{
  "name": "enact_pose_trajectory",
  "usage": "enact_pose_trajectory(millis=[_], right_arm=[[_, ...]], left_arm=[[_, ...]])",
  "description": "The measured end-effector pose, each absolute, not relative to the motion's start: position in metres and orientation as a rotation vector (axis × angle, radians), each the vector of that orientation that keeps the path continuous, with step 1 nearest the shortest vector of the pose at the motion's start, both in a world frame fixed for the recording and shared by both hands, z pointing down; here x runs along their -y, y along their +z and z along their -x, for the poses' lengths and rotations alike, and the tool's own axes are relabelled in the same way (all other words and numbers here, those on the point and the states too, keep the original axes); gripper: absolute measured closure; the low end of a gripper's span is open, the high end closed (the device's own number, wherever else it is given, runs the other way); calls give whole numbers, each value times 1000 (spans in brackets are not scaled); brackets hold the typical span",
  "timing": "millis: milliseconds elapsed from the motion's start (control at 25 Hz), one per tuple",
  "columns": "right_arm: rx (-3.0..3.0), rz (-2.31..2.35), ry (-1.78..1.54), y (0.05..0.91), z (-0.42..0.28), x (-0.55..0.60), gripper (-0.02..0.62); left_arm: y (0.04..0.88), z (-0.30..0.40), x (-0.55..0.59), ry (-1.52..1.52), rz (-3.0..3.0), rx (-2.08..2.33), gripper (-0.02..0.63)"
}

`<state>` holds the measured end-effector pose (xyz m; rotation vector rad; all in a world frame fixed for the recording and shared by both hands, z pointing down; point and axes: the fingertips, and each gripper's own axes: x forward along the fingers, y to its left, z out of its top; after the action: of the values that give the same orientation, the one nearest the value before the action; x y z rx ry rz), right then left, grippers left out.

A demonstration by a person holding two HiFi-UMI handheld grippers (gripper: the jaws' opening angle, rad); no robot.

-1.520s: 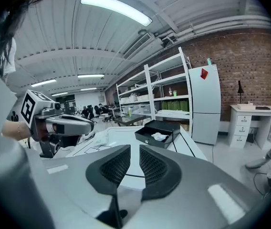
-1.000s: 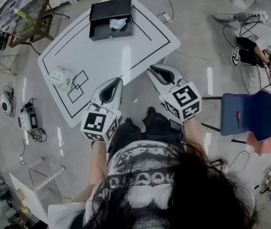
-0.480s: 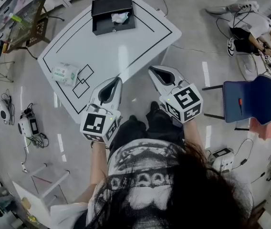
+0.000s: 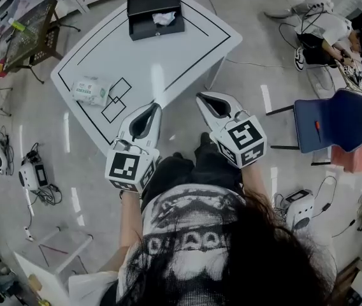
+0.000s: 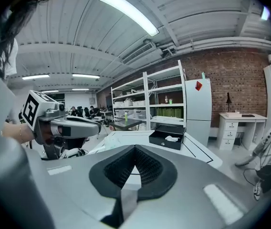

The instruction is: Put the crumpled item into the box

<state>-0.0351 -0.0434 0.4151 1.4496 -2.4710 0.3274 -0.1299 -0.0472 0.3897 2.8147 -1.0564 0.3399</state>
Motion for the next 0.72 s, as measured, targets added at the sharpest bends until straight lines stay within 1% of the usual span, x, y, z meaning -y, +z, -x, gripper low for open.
enact_pose_trajectory(millis=[280,720], right_arm=[[2430,-1464,317,422,58,29,594],[2351,-1557,310,423,61,6,594]], left_arm=[[393,149,37,308,-2838,1013,606],[395,148,19,293,-2891,872,606]])
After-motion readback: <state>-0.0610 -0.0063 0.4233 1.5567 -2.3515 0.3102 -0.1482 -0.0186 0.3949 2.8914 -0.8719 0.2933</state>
